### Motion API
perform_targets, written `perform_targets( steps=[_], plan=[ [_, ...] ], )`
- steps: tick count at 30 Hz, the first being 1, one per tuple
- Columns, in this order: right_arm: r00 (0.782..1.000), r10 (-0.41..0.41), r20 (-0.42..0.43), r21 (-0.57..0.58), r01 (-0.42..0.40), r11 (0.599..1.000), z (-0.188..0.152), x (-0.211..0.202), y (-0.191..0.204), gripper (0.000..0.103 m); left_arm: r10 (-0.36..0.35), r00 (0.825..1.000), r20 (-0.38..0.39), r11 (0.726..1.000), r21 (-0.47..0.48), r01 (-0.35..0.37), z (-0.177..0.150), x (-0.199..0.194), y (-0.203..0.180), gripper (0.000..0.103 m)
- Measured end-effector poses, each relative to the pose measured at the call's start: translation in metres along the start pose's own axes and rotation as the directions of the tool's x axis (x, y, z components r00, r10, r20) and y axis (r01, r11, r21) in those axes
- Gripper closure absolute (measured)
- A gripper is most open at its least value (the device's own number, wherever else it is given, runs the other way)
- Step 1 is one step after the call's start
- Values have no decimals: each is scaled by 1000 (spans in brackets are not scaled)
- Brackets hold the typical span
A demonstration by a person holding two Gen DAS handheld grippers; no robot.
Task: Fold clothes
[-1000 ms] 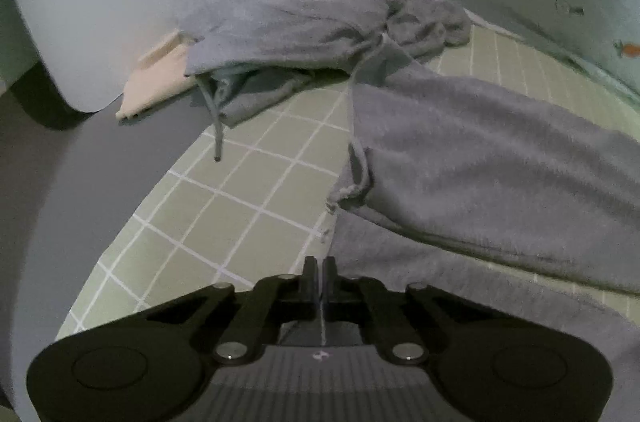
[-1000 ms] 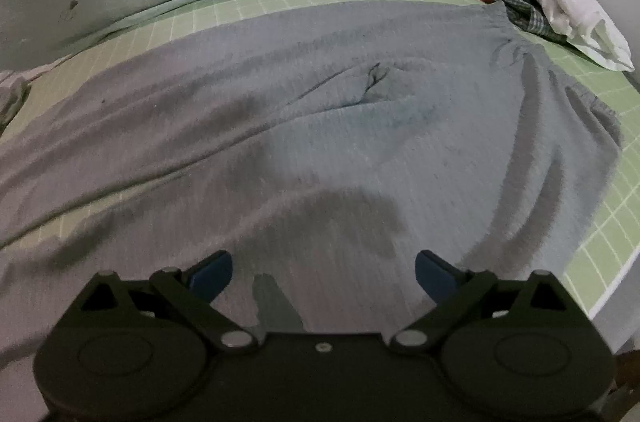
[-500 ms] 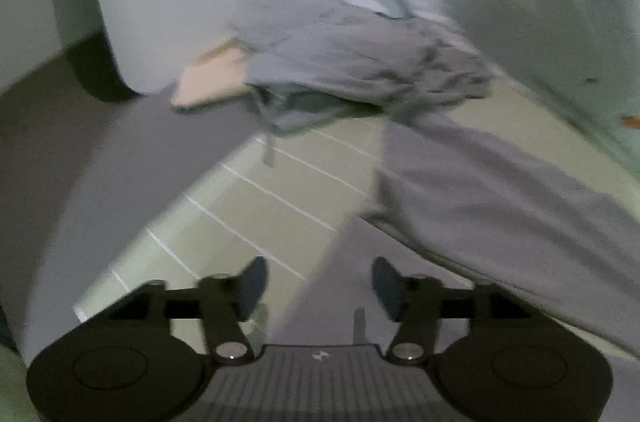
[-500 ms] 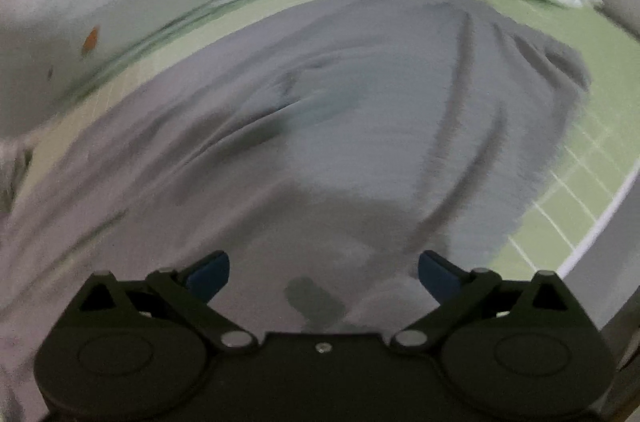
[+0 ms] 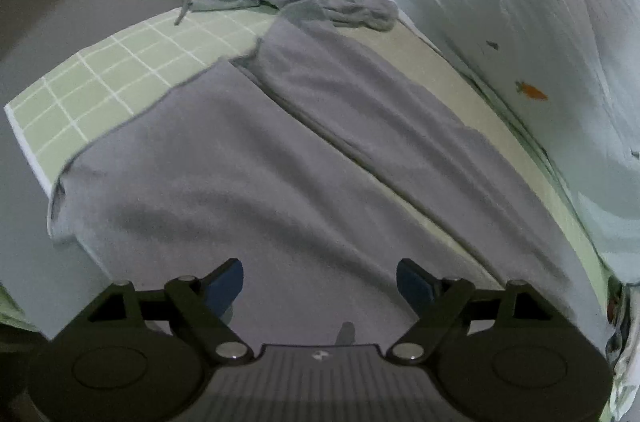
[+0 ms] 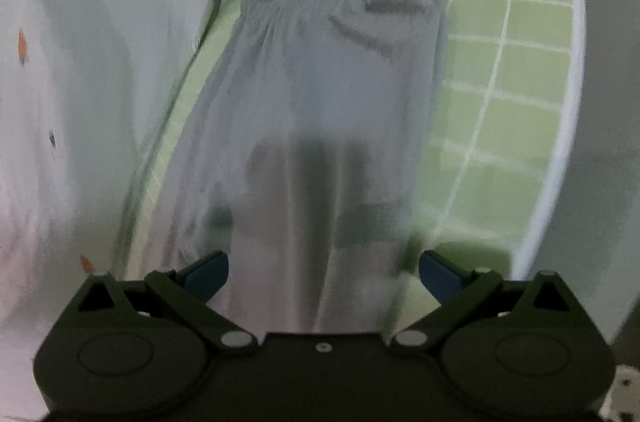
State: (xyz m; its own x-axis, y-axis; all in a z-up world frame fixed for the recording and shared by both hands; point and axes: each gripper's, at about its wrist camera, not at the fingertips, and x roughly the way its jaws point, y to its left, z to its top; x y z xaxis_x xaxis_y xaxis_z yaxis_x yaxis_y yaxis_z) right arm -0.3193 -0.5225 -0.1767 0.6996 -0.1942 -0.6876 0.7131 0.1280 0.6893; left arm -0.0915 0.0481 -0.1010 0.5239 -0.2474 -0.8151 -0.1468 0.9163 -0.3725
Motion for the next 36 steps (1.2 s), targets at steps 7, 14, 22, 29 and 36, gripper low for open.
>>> perform_targets(
  steps=[7,14,22,29,36],
  plan=[
    [996,73,53,39,-75,996,57,18,-12,0,71,997,16,997,-16,-71,-25,-19,-3,16],
    [990,112,85,82,-119,990,82,24,-22,0,120,992,39,986,-119,-114,-26,-30,34,16],
    [994,39,104,-35,-36,999,66,25,-6,0,104,994,29,973,-211,-96,-13,-10,76,16],
    [989,-41,143,-106,56,993,67,30,8,0,187,979,79,947,-282,-158,11,7,110,16],
    [969,-136,204,-111,161,981,84,38,17,2,244,964,102,930,-306,-203,29,9,116,50]
  ],
)
